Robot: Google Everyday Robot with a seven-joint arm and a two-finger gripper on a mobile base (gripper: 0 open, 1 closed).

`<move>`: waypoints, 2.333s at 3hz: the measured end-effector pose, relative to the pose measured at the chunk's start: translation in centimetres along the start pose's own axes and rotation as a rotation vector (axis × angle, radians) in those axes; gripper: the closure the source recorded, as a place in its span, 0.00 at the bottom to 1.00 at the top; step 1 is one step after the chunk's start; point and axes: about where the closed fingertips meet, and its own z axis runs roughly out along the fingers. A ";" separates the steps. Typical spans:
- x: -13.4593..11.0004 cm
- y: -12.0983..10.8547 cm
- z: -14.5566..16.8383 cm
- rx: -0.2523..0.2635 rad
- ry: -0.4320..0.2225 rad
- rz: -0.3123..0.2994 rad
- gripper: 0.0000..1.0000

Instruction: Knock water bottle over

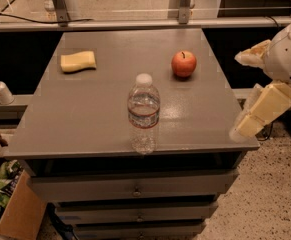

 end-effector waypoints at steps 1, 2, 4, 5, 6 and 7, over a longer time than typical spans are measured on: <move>-2.1 0.7 1.3 -0.029 -0.130 0.000 0.00; -4.6 1.2 3.0 -0.068 -0.256 -0.002 0.00; -8.7 2.1 6.5 -0.144 -0.400 0.002 0.00; -10.8 2.4 8.0 -0.168 -0.444 -0.002 0.00; -12.8 1.6 9.1 -0.172 -0.475 -0.004 0.00; -14.7 -0.6 10.1 -0.165 -0.494 -0.005 0.00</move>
Offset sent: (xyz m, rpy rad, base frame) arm 0.0143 0.0847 -0.0061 0.4004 -0.0221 0.1200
